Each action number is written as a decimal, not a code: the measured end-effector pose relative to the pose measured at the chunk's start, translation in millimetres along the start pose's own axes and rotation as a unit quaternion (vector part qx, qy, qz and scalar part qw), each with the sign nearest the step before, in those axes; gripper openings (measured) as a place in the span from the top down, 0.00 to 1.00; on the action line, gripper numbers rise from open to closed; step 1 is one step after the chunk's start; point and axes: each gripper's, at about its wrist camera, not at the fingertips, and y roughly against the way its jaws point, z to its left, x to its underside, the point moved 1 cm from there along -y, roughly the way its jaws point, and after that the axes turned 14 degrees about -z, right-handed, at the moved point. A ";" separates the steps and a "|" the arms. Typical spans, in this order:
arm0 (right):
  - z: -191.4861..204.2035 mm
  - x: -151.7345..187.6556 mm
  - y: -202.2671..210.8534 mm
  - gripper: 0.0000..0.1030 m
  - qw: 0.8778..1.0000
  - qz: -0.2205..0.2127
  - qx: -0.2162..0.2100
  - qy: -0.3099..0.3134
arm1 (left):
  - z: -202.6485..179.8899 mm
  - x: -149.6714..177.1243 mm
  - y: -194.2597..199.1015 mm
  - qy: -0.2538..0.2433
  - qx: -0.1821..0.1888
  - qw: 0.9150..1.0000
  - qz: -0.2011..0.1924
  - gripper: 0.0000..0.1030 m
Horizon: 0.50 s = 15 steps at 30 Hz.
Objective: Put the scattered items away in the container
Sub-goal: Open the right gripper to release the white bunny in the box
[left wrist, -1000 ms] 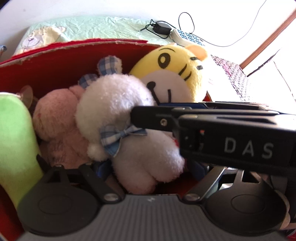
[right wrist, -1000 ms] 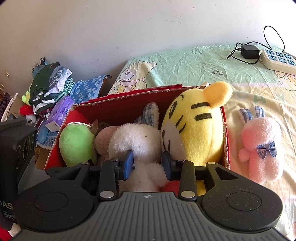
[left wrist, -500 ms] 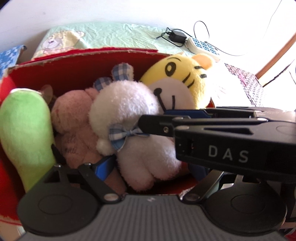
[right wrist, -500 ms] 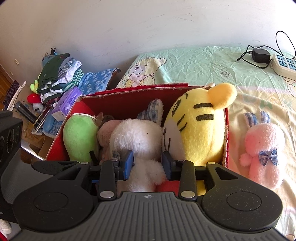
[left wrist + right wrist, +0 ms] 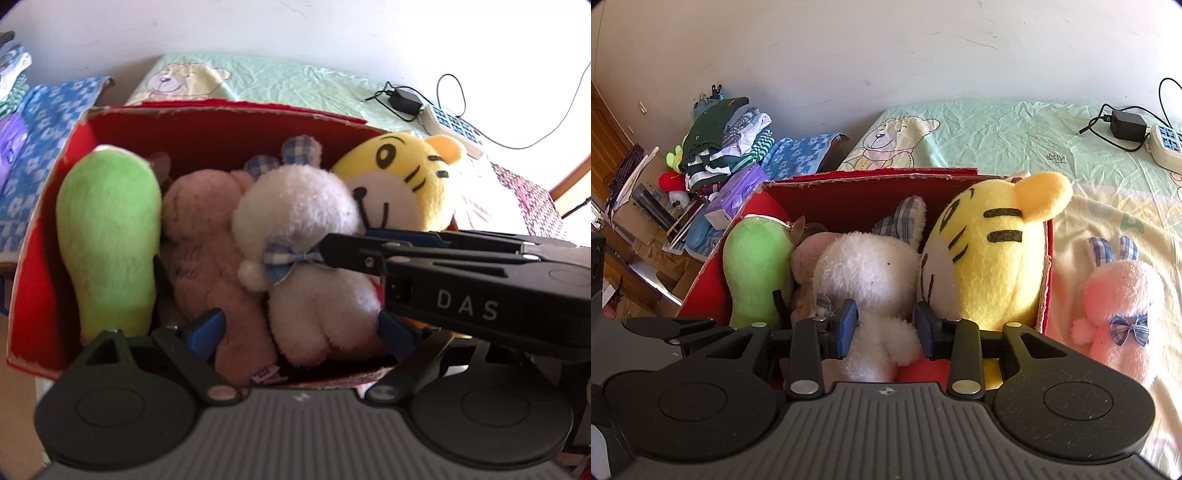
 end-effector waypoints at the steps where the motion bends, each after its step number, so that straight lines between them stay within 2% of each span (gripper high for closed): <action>1: 0.4 0.1 0.0 0.63 1.000 0.001 -0.001 0.002 | -0.1 1.2 -0.5 0.003 -0.004 1.000 0.000 0.11; 7: 1.7 1.1 2.5 0.62 1.000 0.001 -0.001 0.004 | -3.6 4.5 -4.1 -0.001 -0.019 1.000 -0.004 0.09; 15: 7.8 3.7 15.4 0.62 1.000 -0.014 0.012 0.005 | -6.6 4.1 -6.4 -0.012 -0.014 1.000 0.005 0.10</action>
